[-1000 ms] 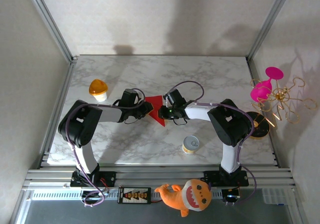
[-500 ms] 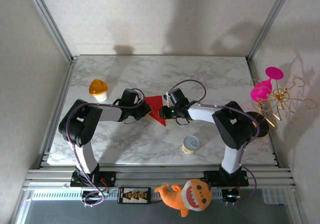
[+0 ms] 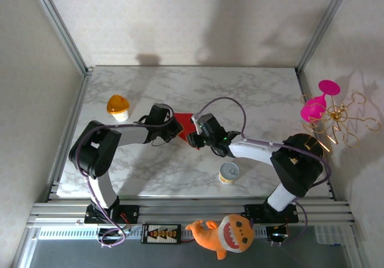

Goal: Fold a paper plane with a square sheet of paper (pick it up from the middle)
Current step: Fourth fold the wing at the center of the table.

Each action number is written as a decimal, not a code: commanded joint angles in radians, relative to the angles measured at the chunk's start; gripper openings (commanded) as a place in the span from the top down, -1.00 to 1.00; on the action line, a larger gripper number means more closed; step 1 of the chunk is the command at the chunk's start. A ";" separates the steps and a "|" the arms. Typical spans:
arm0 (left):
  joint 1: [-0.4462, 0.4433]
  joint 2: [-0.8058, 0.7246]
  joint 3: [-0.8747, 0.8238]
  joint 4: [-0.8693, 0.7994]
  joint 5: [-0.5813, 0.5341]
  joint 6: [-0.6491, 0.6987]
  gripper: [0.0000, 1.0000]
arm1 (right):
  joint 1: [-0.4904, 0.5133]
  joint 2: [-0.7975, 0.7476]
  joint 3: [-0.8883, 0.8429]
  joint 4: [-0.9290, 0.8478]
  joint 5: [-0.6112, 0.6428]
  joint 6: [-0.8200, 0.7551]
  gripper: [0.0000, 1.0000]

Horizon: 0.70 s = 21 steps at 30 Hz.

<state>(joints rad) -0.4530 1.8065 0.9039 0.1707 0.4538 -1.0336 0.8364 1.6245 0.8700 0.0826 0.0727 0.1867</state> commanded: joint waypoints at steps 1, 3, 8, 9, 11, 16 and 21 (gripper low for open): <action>-0.009 -0.029 0.026 -0.059 -0.046 -0.037 0.94 | 0.042 0.061 0.031 -0.030 0.122 -0.056 0.08; -0.008 -0.030 0.025 -0.059 -0.046 -0.046 0.94 | 0.061 0.095 0.050 -0.041 0.144 -0.051 0.12; -0.010 -0.033 0.024 -0.056 -0.040 -0.057 0.94 | 0.079 0.160 0.085 -0.069 0.186 -0.032 0.19; -0.010 -0.032 0.024 -0.056 -0.040 -0.057 0.94 | 0.078 0.168 0.090 -0.072 0.195 -0.030 0.20; -0.010 -0.033 0.025 -0.057 -0.038 -0.059 0.94 | 0.078 0.186 0.104 -0.081 0.204 -0.027 0.22; -0.010 -0.035 0.024 -0.054 -0.034 -0.064 0.93 | 0.079 0.216 0.131 -0.096 0.208 -0.026 0.32; -0.010 -0.036 0.026 -0.059 -0.030 -0.066 0.92 | 0.079 0.227 0.140 -0.106 0.212 -0.026 0.43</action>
<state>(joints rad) -0.4530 1.8011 0.9119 0.1322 0.4294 -1.0859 0.9070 1.8309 0.9852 0.0025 0.2584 0.1596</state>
